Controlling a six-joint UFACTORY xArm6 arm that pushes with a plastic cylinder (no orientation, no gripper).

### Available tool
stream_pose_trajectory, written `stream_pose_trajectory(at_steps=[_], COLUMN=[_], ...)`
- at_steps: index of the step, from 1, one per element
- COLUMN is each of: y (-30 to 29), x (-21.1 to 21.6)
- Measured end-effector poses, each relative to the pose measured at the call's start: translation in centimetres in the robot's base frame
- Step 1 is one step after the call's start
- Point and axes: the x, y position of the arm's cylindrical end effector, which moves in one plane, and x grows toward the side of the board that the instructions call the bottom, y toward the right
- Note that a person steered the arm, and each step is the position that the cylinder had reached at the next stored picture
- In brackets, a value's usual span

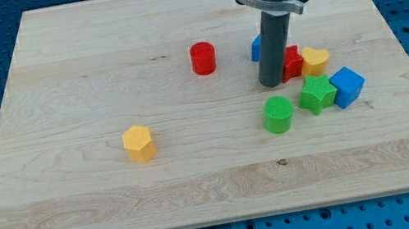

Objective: Slide your arm slightly down

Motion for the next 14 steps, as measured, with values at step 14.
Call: stream_pose_trajectory(at_steps=[14], y=[-0.8], x=[13.0])
